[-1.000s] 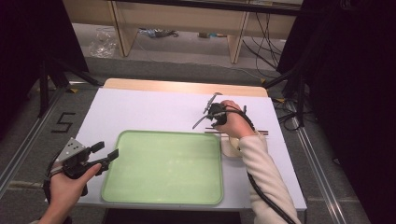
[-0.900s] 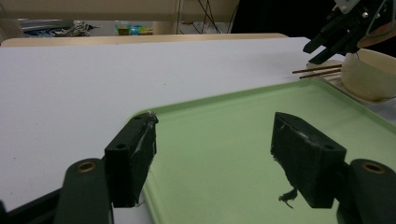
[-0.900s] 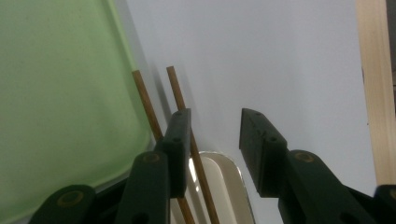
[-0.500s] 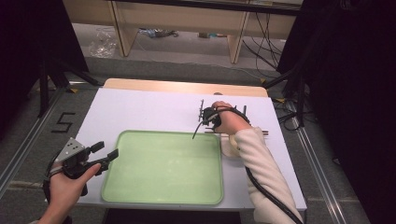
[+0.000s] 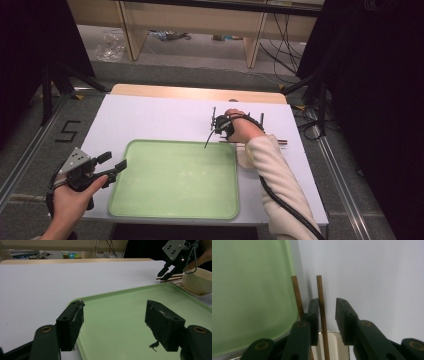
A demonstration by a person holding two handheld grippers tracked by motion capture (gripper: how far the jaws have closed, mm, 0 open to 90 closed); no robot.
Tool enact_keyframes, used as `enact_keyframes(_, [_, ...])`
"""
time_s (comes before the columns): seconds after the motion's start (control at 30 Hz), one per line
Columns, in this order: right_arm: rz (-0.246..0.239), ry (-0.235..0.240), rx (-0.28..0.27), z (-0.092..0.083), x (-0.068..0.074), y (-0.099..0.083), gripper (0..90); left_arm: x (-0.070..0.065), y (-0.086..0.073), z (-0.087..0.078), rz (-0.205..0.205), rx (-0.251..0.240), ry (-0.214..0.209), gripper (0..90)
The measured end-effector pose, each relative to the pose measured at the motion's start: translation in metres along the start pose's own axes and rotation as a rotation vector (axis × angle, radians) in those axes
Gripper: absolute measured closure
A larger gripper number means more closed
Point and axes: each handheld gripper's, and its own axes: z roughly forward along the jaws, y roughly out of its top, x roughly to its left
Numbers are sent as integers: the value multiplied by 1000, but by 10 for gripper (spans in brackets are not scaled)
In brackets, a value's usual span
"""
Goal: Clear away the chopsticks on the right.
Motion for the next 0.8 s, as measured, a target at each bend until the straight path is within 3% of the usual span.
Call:
enact_keyframes(0.23, [3, 12, 15, 6, 0, -1, 834, 0, 0, 0, 0, 2, -1, 311])
enact_keyframes(0.33, [-5, -19, 7, 6, 0, -2, 868, 0, 0, 0, 1, 2, 0, 311])
enact_keyframes(0.4, [24, -29, 18, 5, 2, -2, 874, 0, 0, 0, 1, 2, 0, 311])
enact_keyframes(0.43, [17, -33, 13, 5, 2, -3, 875, 0, 0, 1, 0, 1, 1, 311])
enact_keyframes(0.5, [-24, -68, -13, 4, 1, -3, 875, 0, 0, 0, 1, 3, 0, 311])
enact_keyframes(0.67, [-18, -132, -50, -3, 2, -3, 876, 0, 0, 1, 0, 3, 0, 311])
enact_keyframes(0.8, [-2, -215, -107, -13, 4, -4, 877, 0, 0, 1, 1, 3, 1, 311])
